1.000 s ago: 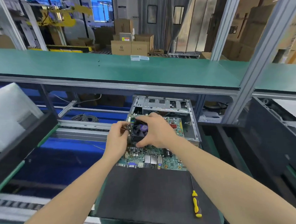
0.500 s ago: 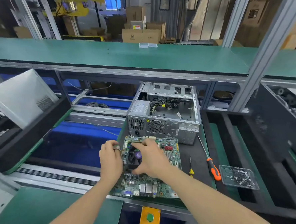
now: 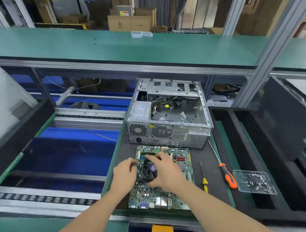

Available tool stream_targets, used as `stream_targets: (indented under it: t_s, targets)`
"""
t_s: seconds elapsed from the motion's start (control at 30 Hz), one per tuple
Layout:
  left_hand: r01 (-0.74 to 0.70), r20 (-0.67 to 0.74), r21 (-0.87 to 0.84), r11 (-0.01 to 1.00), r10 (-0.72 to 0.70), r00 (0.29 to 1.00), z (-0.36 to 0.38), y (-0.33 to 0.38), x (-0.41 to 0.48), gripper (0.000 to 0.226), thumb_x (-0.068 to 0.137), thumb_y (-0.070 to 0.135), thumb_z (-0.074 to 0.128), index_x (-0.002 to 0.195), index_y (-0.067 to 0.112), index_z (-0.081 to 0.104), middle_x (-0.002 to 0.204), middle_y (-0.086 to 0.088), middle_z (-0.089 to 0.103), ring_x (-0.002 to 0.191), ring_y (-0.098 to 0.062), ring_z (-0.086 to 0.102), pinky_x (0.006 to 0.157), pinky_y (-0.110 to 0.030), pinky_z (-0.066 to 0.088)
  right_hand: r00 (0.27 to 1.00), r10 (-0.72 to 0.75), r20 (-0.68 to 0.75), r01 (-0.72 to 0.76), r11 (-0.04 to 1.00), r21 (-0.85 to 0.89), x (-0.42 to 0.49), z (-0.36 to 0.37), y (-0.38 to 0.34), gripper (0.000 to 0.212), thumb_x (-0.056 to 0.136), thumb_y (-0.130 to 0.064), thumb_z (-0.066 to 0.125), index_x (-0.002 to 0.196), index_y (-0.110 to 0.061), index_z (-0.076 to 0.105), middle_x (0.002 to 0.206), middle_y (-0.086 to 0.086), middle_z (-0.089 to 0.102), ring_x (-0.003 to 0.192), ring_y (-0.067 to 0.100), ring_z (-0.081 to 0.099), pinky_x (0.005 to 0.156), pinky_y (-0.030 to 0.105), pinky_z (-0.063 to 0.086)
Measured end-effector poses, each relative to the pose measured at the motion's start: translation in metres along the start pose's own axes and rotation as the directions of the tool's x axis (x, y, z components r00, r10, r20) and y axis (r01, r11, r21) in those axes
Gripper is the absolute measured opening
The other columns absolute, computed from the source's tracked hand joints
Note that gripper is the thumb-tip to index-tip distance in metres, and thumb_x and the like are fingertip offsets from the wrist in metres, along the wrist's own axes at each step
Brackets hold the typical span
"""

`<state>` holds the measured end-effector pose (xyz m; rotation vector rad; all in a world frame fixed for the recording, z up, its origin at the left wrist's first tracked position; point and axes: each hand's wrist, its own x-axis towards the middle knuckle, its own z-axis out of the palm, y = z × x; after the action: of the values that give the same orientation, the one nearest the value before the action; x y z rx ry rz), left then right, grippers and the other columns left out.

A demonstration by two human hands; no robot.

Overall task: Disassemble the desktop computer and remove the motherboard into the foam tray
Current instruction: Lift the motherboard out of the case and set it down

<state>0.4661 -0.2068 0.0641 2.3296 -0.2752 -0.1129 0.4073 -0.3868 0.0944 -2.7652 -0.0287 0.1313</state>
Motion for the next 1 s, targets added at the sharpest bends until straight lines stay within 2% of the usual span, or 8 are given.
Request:
stream_targets:
  t_s: [0.23, 0.3, 0.4, 0.5, 0.6, 0.7, 0.9, 1.0]
  targets:
    - [-0.085, -0.122, 0.167, 0.982, 0.107, 0.987, 0.013, 0.023, 0.015, 0.014, 0.092, 0.034, 0.055, 0.087, 0.036, 0.068, 0.086, 0.016, 0.065, 0.094, -0.012, 0.055, 0.087, -0.04, 0.025, 0.996, -0.038, 0.076, 0.014, 0.953, 0.302, -0.03, -0.011, 0.034, 0.096, 0.078, -0.063, 0.074, 0.158, -0.041, 0.025, 0.155, -0.011, 0.03, 0.143, 0.011, 0.024, 0.114, 0.035, 0.024]
    - [-0.174, -0.083, 0.226, 0.958, 0.197, 0.977, 0.021, 0.041, 0.019, 0.009, 0.092, 0.036, 0.057, 0.093, 0.039, 0.066, 0.095, 0.017, 0.063, 0.099, -0.01, 0.054, 0.094, -0.04, 0.027, 0.989, 0.146, -0.032, -0.12, 0.902, 0.416, -0.052, -0.014, 0.055, 0.062, 0.083, -0.039, 0.068, 0.141, -0.04, 0.045, 0.141, -0.01, 0.042, 0.138, 0.014, 0.035, 0.111, 0.037, 0.032]
    - [-0.268, 0.042, 0.289, 0.919, 0.267, 0.963, 0.037, 0.065, 0.021, 0.015, 0.097, 0.04, 0.05, 0.104, 0.038, 0.063, 0.106, 0.017, 0.062, 0.104, -0.01, 0.056, 0.103, -0.04, 0.03, 0.83, 0.516, -0.212, -0.454, 0.846, 0.281, -0.083, -0.015, 0.085, 0.019, 0.092, -0.028, 0.058, 0.106, -0.024, 0.046, 0.108, -0.002, 0.049, 0.111, 0.027, 0.056, 0.081, 0.038, 0.045]
    - [-0.321, 0.121, 0.363, 0.875, 0.297, 0.947, 0.049, 0.076, 0.015, 0.027, 0.103, 0.038, 0.041, 0.111, 0.029, 0.065, 0.109, 0.01, 0.065, 0.092, -0.015, 0.059, 0.091, -0.039, 0.044, 0.712, 0.702, -0.037, -0.7, 0.712, 0.042, -0.103, -0.011, 0.101, 0.036, 0.1, -0.047, 0.051, 0.117, -0.016, 0.042, 0.118, 0.008, 0.056, 0.109, 0.033, 0.063, 0.073, 0.036, 0.042]
    - [-0.337, 0.137, 0.434, 0.836, 0.308, 0.941, 0.05, 0.078, 0.01, 0.035, 0.106, 0.036, 0.031, 0.102, 0.026, 0.065, 0.098, 0.01, 0.068, 0.086, -0.015, 0.06, 0.083, -0.039, 0.045, 0.736, 0.676, 0.038, -0.675, 0.737, -0.043, -0.111, -0.005, 0.105, 0.039, 0.105, -0.046, 0.048, 0.122, -0.012, 0.044, 0.126, 0.011, 0.06, 0.115, 0.034, 0.064, 0.078, 0.036, 0.045]
    - [-0.301, 0.165, 0.291, 0.908, 0.262, 0.951, 0.044, 0.076, 0.015, 0.032, 0.107, 0.029, 0.037, 0.099, 0.024, 0.067, 0.082, 0.01, 0.068, 0.074, -0.015, 0.063, 0.077, -0.036, 0.048, 0.775, 0.632, -0.006, -0.628, 0.769, -0.12, -0.11, -0.018, 0.099, 0.029, 0.11, -0.034, 0.039, 0.123, -0.008, 0.043, 0.126, 0.014, 0.062, 0.115, 0.032, 0.066, 0.079, 0.034, 0.048]
    - [-0.254, 0.252, 0.191, 0.948, 0.203, 0.946, 0.034, 0.075, 0.027, 0.027, 0.107, 0.025, 0.042, 0.099, 0.027, 0.068, 0.073, 0.008, 0.068, 0.066, -0.015, 0.064, 0.063, -0.034, 0.051, 0.906, 0.386, -0.175, -0.349, 0.914, 0.208, -0.098, -0.083, 0.061, 0.036, 0.103, -0.046, 0.052, 0.081, -0.019, 0.062, 0.069, 0.002, 0.065, 0.067, 0.027, 0.061, 0.055, 0.033, 0.043]
    - [-0.312, 0.265, 0.224, 0.923, 0.251, 0.931, 0.037, 0.07, 0.024, 0.027, 0.11, 0.028, 0.038, 0.106, 0.034, 0.064, 0.068, 0.011, 0.064, 0.069, -0.013, 0.061, 0.059, -0.032, 0.043, 0.953, 0.275, -0.127, -0.25, 0.951, 0.184, -0.078, -0.103, 0.039, 0.043, 0.096, -0.042, 0.06, 0.069, -0.009, 0.067, 0.054, 0.005, 0.054, 0.052, 0.024, 0.046, 0.055, 0.034, 0.045]
